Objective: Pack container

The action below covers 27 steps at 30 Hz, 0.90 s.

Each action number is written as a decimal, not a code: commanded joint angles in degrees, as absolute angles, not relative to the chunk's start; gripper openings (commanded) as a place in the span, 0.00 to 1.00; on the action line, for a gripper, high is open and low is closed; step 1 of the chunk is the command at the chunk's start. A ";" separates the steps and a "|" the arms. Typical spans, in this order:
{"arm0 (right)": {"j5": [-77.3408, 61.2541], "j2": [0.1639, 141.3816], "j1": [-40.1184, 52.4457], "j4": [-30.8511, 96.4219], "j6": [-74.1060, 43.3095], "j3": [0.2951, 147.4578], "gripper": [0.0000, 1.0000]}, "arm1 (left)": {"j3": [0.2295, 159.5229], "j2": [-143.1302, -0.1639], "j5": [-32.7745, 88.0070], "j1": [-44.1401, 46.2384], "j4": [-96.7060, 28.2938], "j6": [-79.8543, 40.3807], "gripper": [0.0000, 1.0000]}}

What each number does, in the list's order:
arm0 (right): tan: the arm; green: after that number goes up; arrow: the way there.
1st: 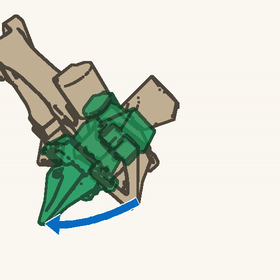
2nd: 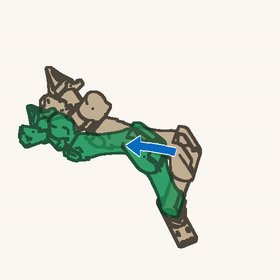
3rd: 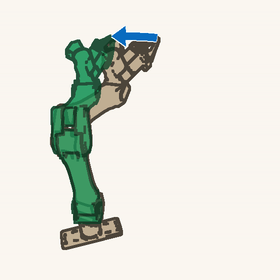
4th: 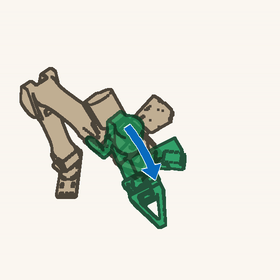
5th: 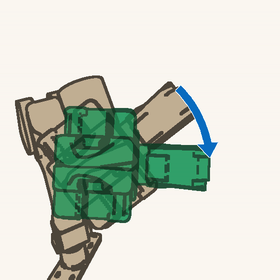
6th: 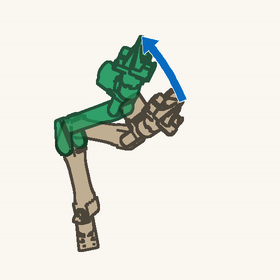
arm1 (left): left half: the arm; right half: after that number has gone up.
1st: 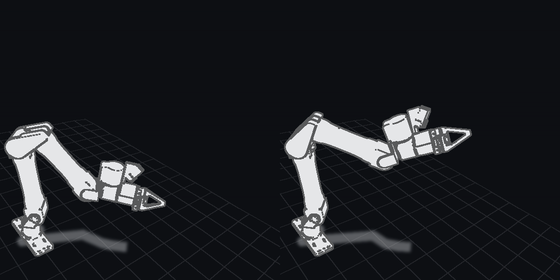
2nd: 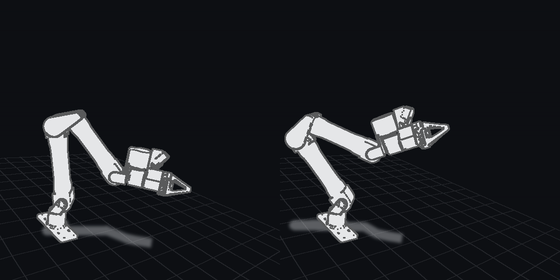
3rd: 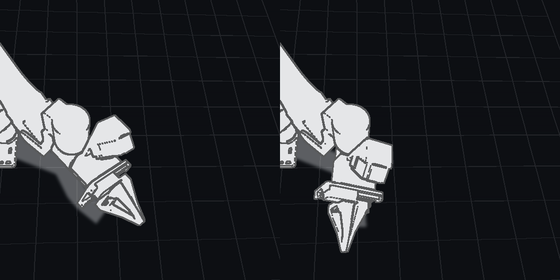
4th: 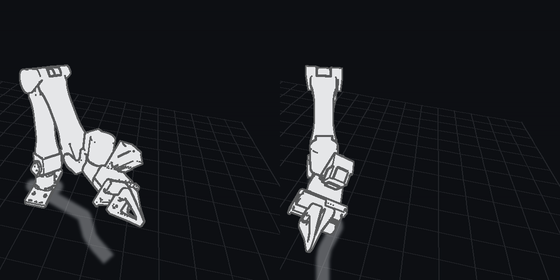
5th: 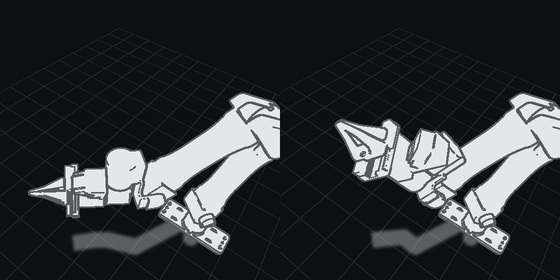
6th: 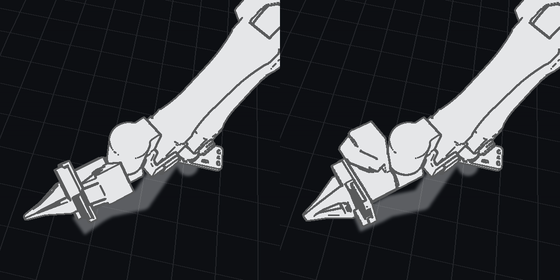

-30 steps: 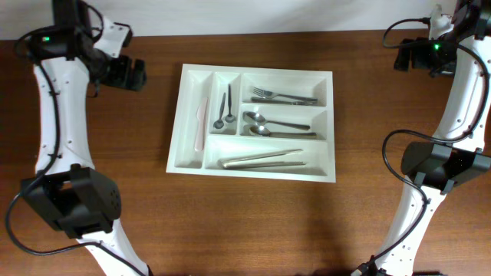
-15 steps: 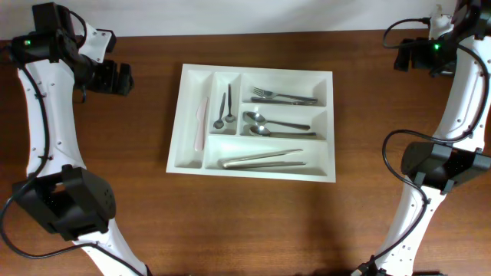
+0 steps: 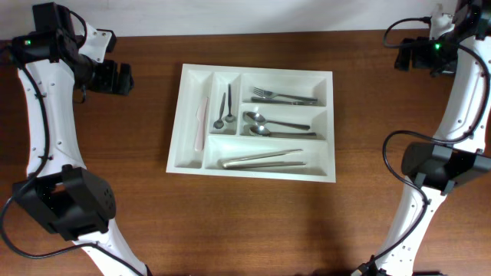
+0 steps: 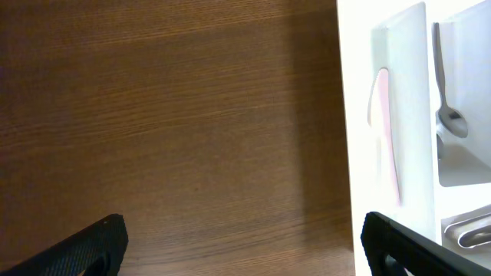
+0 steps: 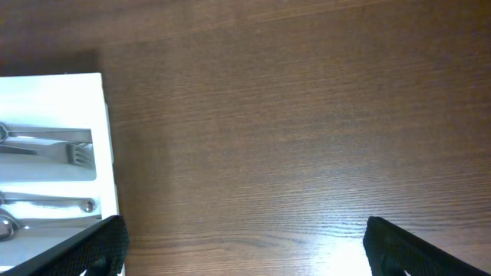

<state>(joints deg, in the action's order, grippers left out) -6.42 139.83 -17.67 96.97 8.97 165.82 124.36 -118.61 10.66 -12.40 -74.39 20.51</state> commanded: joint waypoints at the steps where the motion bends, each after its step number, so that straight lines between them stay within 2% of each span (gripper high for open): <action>1: -5.89 129.73 -16.08 97.27 8.49 166.74 0.99 | 125.19 -116.97 11.07 -12.64 -74.63 19.97 0.99; 5: -5.89 120.66 -13.58 97.27 8.49 166.74 0.99 | 125.19 -116.97 11.07 -12.64 -74.63 19.97 0.99; 14: -5.91 90.61 -1.76 97.30 8.49 166.25 0.99 | 125.19 -116.97 11.07 -12.64 -74.63 19.97 0.99; 18: -5.89 80.73 -0.71 97.30 8.49 163.09 0.99 | 125.19 -116.97 11.09 -12.64 -74.63 19.97 0.99; 22: -4.82 66.35 -0.71 95.09 10.61 151.13 0.99 | 125.19 -116.97 11.09 -12.64 -74.63 19.97 0.99; 27: -4.64 48.75 -0.71 80.55 11.73 128.60 0.99 | 125.19 -116.97 11.09 -12.64 -74.63 19.97 0.99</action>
